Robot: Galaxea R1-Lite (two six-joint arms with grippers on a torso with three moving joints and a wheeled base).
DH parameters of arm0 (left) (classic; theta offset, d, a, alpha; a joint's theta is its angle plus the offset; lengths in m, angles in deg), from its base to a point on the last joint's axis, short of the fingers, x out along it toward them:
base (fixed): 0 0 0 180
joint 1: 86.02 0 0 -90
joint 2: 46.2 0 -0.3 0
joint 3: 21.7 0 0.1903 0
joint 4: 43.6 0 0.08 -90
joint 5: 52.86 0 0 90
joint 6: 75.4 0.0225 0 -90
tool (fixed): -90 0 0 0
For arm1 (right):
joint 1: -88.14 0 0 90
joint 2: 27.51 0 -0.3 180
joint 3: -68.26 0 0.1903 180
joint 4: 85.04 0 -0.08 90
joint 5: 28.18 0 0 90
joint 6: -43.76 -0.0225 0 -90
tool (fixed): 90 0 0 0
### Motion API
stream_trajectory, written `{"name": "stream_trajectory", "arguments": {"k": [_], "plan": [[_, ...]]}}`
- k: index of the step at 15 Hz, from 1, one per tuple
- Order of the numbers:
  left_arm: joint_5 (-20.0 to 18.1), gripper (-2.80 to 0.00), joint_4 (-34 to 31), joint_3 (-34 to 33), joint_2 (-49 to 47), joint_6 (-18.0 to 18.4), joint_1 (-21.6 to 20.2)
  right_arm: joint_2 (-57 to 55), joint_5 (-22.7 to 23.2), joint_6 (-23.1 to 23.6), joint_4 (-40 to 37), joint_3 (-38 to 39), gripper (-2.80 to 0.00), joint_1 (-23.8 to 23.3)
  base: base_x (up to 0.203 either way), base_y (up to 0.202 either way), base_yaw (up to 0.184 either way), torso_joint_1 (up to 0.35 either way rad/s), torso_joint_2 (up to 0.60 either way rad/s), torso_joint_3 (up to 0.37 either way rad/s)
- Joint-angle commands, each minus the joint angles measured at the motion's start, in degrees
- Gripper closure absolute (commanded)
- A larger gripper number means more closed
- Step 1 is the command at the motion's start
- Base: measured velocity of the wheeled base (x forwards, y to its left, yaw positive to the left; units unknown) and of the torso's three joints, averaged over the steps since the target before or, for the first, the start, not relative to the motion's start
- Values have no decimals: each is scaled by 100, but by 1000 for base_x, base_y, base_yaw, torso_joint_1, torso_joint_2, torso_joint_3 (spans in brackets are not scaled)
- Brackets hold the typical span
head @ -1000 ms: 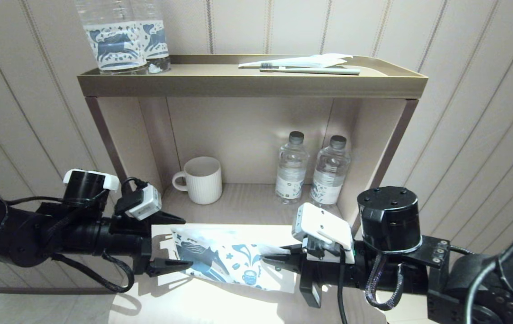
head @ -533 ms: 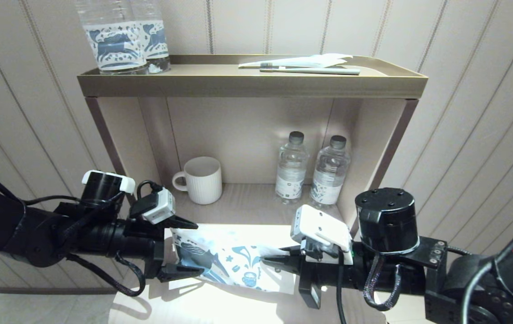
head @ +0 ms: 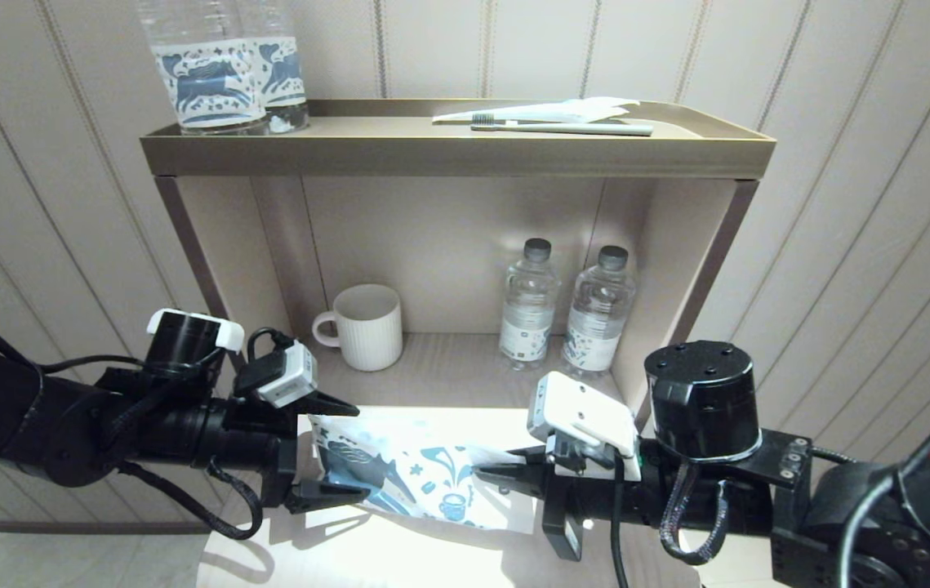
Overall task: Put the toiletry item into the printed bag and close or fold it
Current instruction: Hand it to the other hand
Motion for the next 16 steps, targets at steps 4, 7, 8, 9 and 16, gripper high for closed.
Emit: {"name": "stream_trajectory", "arguments": {"k": [4, 7, 8, 9, 16], "plan": [[-26, -280, 2, -46, 96, 29, 33, 4, 16, 16, 27, 8, 0, 8, 0, 0, 0, 0, 0, 0], [-9, -280, 22, -93, 85, 49, 33, 4, 16, 16, 27, -1, 0, 2, 0, 0, 0, 0, 0, 0], [-8, -280, 35, -115, 68, 65, 28, 4, 16, 16, 27, -9, 0, -1, 0, 0, 0, 0, 0, 0], [0, -280, 46, -119, 45, 73, 31, 4, 16, 16, 27, -9, 0, -1, 0, 0, 0, 0, 0, 0], [9, -280, 46, -125, -71, 91, 33, 30, 16, 16, 27, -1, 0, -1, 0, 0, 0, 0, 0, 0]]}}
